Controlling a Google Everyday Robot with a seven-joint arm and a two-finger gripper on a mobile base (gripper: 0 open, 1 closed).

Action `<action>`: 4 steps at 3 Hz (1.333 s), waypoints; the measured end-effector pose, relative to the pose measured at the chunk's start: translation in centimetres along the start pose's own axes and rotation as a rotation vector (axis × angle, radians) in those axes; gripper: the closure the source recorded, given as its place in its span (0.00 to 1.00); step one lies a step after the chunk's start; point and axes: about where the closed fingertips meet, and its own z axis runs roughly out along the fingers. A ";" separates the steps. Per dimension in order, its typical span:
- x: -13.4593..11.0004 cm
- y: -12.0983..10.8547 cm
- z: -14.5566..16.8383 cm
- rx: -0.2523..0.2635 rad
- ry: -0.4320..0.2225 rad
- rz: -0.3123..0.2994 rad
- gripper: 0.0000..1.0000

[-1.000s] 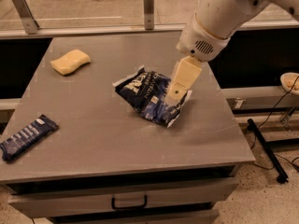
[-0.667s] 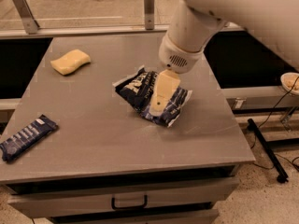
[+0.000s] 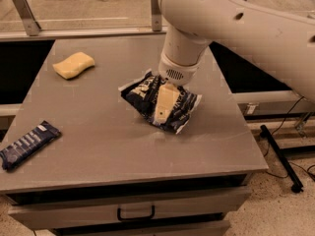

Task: Move blue chip bag near sponge

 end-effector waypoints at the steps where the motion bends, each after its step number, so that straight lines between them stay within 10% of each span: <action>1: 0.0 0.0 0.1 0.000 0.001 -0.001 0.41; 4: -0.6 -0.7 -4.7 -0.003 -0.109 -0.072 1.00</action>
Offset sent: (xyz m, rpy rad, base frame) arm -0.0005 0.0004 0.0033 0.0324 0.0259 0.0266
